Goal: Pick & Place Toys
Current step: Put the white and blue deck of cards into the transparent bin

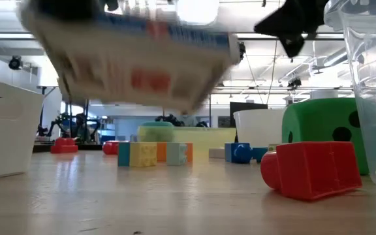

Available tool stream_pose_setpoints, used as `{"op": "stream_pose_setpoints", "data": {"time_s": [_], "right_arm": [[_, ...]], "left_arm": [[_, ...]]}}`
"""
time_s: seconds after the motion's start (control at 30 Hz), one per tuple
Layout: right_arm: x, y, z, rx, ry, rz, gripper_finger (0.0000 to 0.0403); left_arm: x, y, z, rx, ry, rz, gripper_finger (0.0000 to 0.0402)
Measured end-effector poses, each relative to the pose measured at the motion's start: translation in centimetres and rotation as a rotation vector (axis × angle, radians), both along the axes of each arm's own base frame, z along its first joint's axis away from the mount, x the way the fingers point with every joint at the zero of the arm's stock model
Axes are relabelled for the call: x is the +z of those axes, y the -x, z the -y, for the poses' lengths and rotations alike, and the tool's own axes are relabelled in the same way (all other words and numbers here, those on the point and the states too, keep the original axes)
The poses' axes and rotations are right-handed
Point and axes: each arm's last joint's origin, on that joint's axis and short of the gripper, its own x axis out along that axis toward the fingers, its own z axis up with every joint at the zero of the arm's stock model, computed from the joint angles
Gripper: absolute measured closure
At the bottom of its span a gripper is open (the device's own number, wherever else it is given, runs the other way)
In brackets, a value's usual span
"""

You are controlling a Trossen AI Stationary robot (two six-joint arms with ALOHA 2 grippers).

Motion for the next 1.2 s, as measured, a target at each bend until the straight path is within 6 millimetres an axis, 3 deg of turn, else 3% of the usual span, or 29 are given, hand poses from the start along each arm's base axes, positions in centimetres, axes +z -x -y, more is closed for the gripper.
{"op": "stream_pose_setpoints", "data": {"time_s": [0.23,0.47,0.9,1.03,1.2], "right_arm": [[0.5,-2.5,-0.9,0.228,0.004,0.194,0.0383],[1.4,-2.6,-1.9,0.537,0.061,0.334,0.0383],[0.1,-3.5,-3.5,0.616,0.158,0.342,0.0383],[-0.9,-4.0,-4.2,0.647,0.195,0.311,0.0383],[-1.6,-5.1,-5.0,0.652,0.093,0.357,0.0383]], "left_arm": [[4.0,1.4,-0.9,0.006,0.02,0.058,0.0109],[7.5,2.9,-1.8,0.033,0.05,0.125,0.0109],[12.5,4.6,-3.6,0.111,0.157,0.256,0.0114],[12.9,4.7,-3.8,0.122,0.171,0.272,0.0113],[13.0,4.7,-3.9,0.12,0.18,0.274,0.0113]]}}
